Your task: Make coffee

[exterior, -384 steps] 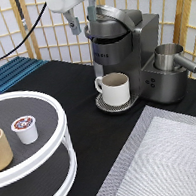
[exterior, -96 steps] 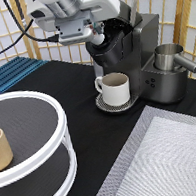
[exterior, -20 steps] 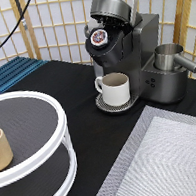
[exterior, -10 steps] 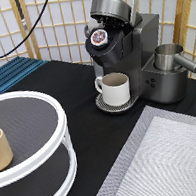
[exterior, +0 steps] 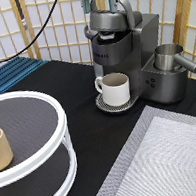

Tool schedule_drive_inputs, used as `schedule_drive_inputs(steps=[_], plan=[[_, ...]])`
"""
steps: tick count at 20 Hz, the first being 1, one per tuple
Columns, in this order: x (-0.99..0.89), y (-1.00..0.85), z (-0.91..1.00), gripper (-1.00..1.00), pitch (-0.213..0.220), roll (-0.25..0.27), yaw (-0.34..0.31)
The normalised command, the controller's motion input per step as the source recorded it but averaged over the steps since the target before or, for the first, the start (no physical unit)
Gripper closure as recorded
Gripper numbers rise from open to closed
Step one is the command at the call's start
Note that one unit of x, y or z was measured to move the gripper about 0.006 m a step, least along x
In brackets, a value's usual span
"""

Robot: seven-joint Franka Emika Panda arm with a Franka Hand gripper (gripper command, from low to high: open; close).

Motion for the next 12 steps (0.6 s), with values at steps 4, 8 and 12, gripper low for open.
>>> schedule_drive_inputs(steps=[4, 8, 12], plan=[[0.33, -0.42, -0.16, -1.0, 0.224, -0.006, 0.0], [0.26, -0.24, -0.05, -1.0, 0.264, 0.0, 0.004], [-0.1, -0.08, 0.74, -1.0, 0.22, 0.014, 0.006]])
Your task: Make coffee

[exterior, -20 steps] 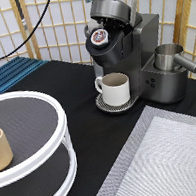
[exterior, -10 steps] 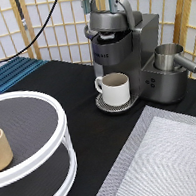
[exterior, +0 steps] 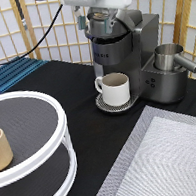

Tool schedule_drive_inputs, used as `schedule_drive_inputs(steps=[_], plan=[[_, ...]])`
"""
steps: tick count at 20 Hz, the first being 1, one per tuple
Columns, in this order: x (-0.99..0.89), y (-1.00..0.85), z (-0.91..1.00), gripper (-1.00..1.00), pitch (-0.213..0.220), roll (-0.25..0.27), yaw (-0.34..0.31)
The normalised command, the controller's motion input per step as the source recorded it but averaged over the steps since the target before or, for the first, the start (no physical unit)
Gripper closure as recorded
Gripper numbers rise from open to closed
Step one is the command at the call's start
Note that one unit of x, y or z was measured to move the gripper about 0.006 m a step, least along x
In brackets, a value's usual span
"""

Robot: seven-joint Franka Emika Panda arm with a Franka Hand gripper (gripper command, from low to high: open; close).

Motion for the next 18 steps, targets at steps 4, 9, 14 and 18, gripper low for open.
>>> schedule_drive_inputs(steps=[4, 9, 14, 18], plan=[[-0.05, -0.02, 1.0, -1.0, 0.104, 0.036, 0.019], [-0.11, 0.19, 1.0, -1.0, 0.063, 0.064, 0.026], [0.37, 0.52, 0.94, -1.0, 0.011, -0.01, 0.031], [0.6, 0.46, 0.53, -1.0, 0.007, -0.054, 0.026]])
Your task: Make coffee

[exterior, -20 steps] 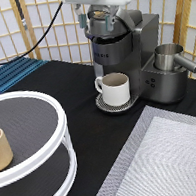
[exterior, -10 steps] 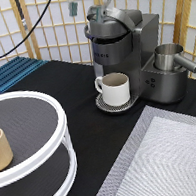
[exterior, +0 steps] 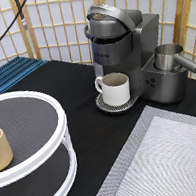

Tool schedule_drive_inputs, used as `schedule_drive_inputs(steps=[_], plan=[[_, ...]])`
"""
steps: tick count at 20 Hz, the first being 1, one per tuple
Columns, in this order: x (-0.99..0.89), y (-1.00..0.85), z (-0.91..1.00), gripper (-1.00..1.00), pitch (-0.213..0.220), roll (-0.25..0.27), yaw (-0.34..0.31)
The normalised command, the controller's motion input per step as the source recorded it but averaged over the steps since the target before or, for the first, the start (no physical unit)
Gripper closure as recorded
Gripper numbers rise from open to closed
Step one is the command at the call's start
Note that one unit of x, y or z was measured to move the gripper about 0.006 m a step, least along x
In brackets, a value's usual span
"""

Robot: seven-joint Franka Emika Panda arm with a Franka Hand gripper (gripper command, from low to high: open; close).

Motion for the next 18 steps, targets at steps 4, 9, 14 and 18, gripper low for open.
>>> schedule_drive_inputs(steps=[4, 9, 14, 18], plan=[[0.56, 0.06, 0.08, -1.0, 0.001, -0.017, 0.01], [0.26, -0.1, -0.32, -1.0, 0.005, 0.0, 0.002], [0.21, -0.1, -0.19, -1.0, 0.0, 0.0, 0.0], [0.17, -0.09, -0.16, -1.0, 0.0, 0.0, 0.001]])
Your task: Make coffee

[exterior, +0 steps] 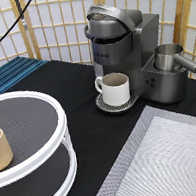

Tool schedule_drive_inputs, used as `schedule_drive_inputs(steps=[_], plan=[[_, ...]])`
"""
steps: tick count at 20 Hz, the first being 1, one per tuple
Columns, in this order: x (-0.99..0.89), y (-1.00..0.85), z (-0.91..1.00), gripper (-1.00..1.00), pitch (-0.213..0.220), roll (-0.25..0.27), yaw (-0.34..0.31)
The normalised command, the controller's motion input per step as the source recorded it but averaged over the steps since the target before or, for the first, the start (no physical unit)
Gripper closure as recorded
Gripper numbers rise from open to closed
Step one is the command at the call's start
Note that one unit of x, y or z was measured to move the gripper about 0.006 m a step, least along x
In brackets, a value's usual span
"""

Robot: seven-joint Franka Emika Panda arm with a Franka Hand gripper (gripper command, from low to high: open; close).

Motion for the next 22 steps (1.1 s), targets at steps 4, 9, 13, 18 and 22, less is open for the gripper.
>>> schedule_drive_inputs(steps=[4, 9, 13, 18, 22], plan=[[0.29, -0.25, -0.06, -1.0, 0.0, 0.0, 0.01], [0.34, -0.35, -0.09, -1.0, 0.0, 0.002, 0.02], [0.29, -0.34, -0.21, -1.0, 0.0, 0.0, 0.017], [0.13, -0.09, -0.81, -1.0, 0.0, -0.006, 0.02], [-0.01, -0.02, -0.85, -1.0, 0.013, -0.001, 0.061]])
